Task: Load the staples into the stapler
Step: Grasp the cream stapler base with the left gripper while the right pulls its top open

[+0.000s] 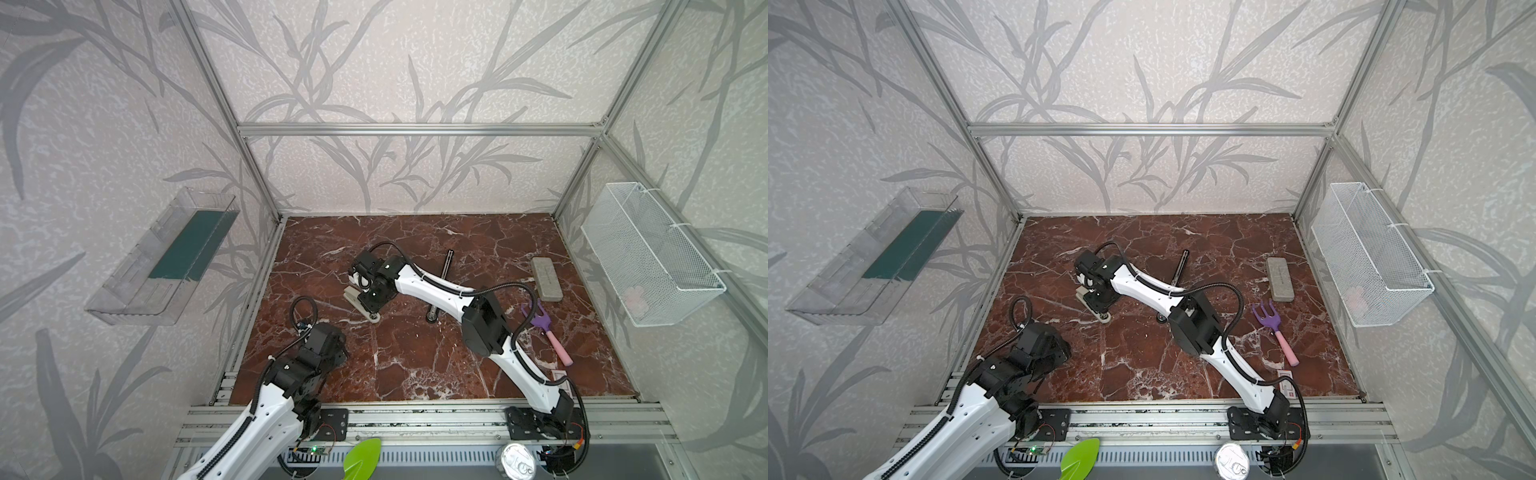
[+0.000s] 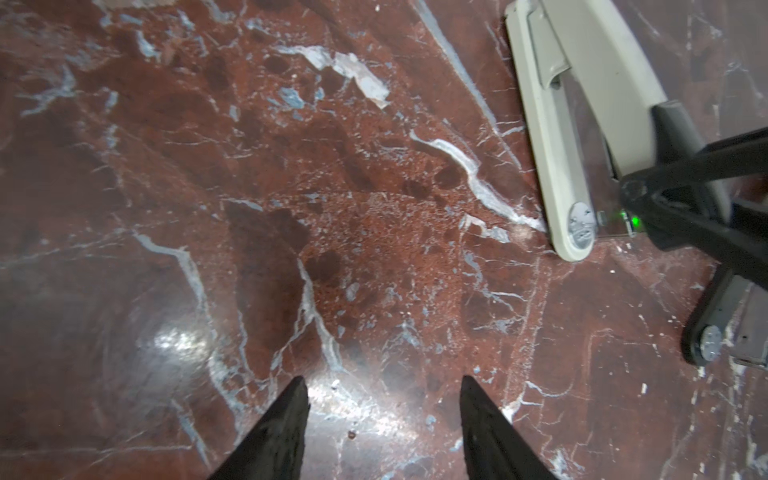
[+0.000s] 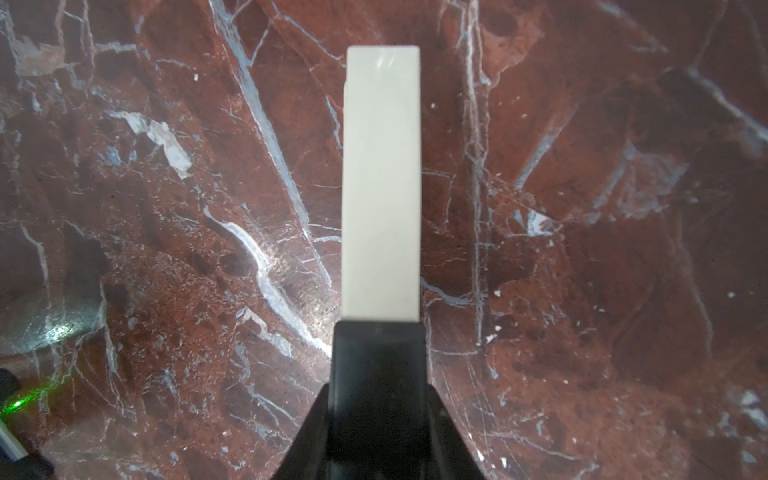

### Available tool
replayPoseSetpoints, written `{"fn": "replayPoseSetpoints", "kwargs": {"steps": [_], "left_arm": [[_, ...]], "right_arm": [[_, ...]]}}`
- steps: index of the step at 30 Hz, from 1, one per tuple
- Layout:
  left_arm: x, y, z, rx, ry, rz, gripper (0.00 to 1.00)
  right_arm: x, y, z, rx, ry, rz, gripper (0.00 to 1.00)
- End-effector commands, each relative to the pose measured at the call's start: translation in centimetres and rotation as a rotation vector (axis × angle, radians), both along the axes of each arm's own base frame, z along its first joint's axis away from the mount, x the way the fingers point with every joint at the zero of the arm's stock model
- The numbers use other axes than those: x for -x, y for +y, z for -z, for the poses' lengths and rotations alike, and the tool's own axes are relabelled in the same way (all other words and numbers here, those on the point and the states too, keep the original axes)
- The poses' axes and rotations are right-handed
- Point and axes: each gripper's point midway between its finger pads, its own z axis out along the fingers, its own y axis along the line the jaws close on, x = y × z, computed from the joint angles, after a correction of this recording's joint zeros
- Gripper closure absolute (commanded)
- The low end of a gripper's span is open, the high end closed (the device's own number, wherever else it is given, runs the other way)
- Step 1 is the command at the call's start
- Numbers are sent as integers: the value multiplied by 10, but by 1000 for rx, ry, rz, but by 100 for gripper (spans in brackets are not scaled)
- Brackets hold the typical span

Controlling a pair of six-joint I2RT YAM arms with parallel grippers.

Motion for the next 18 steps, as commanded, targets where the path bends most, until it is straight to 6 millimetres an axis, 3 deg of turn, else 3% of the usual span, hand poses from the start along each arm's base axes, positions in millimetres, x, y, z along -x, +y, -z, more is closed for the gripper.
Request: {"fn": "replayPoseSetpoints", "kwargs": {"steps": [1, 4, 12, 18], "left_arm": [[-13, -15, -4, 68, -57, 38, 37], [-25, -31, -15, 137, -112, 81, 33], [-55, -74, -53, 336, -290, 193, 30], [-69, -107, -63, 444, -299, 293, 29]], "right_arm": [[3, -11, -35, -22, -25, 32, 99], [5, -23, -59, -67, -61, 70, 100], [6, -77, -109, -248, -73, 283, 100], [9, -103, -125, -323, -108, 378, 100]]}}
